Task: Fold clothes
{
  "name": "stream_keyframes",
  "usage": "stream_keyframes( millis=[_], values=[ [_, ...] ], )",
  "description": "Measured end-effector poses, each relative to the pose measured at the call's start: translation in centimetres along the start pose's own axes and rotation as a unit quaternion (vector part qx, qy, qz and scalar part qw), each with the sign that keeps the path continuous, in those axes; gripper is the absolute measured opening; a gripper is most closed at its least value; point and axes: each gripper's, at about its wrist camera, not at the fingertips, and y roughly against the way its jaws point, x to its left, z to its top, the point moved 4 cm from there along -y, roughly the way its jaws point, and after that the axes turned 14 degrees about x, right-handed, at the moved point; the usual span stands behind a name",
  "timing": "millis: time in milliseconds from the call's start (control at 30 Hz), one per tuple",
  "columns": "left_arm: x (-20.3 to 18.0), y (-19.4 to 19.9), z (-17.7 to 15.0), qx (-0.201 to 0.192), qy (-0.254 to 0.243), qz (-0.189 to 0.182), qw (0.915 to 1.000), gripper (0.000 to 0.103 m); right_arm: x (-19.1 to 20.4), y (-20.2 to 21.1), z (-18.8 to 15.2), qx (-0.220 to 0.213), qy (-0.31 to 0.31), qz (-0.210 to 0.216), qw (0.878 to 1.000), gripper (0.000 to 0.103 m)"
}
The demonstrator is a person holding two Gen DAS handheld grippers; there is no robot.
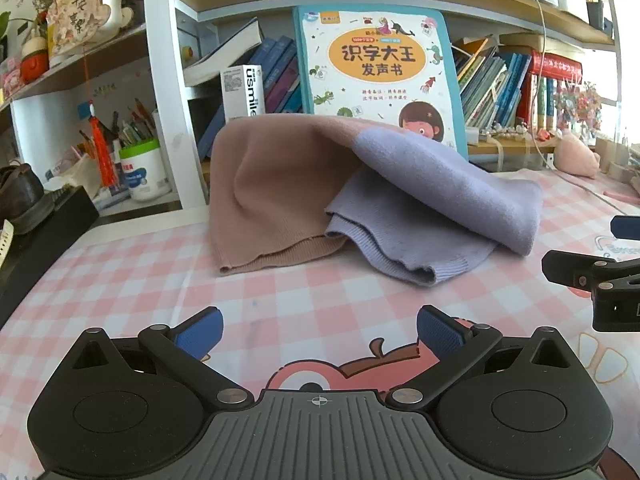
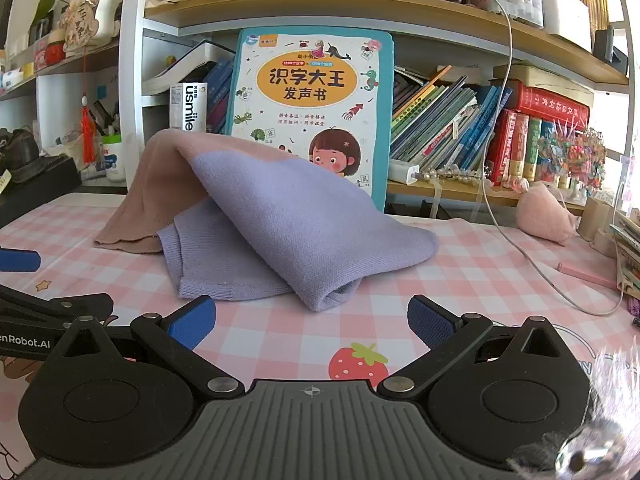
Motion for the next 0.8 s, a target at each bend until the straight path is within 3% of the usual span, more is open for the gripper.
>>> stream_keyframes(
  millis=[800],
  values=[
    [-0.1,0.07,-0.26,-0.007,-0.003,0.008,0.9999,0.103,0.03,0.09,-0.04,-0.004,0.003,-0.003,1.0,0.103]
  ],
)
